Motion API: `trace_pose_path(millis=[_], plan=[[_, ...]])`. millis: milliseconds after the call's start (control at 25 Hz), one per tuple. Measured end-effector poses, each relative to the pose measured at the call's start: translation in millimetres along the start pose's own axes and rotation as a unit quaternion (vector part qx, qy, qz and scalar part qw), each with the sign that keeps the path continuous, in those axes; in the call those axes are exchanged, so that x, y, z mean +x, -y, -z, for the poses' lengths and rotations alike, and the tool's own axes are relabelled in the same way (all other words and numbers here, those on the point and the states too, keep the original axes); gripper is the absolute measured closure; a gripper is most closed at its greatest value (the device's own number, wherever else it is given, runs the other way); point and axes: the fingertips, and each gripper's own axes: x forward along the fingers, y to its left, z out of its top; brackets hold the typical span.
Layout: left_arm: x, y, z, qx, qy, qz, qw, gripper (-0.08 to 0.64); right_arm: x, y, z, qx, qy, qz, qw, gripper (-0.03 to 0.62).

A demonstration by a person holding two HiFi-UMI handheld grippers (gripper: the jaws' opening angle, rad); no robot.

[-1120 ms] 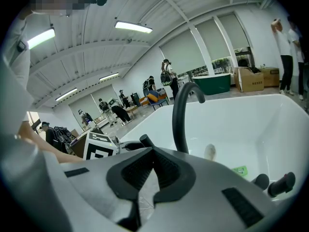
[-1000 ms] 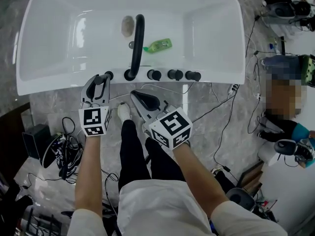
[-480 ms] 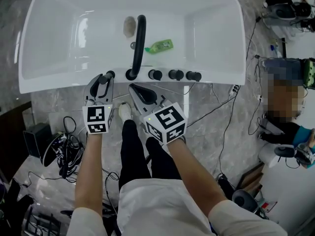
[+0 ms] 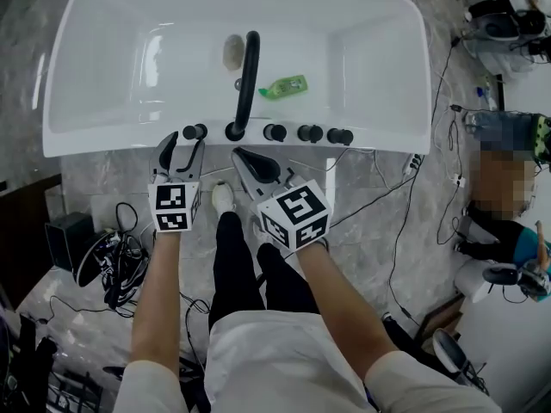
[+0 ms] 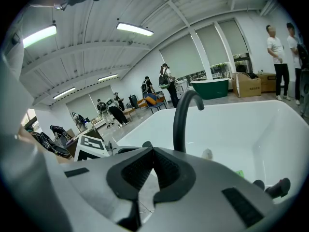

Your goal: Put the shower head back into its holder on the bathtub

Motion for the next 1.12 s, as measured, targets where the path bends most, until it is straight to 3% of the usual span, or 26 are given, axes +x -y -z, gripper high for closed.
trace_pose_path(millis=[360, 600, 880, 1120], plan=[[-57, 12, -26, -0.015, 0.018, -0.022, 0.9995, 0.344, -36, -20, -20, -0.025, 0.019, -0.012, 0.999, 0.577], [-102, 38, -55, -0.007, 0.041, -0.037, 0.9984, 0.479, -70, -33, -41, -0.046, 0.047, -0.020, 0.998, 0.577], [-168, 83, -88, -0.003, 0.079, -0.057, 0.9953, 0.541, -131, -55, -58, -0.051, 0.083, -0.048, 0.994, 0.577], [-213, 119, -92, -0.003, 0.096, -0.075, 0.9926, 0.551, -182, -69, -55, -0.064, 0.105, -0.068, 0.990, 0.577]])
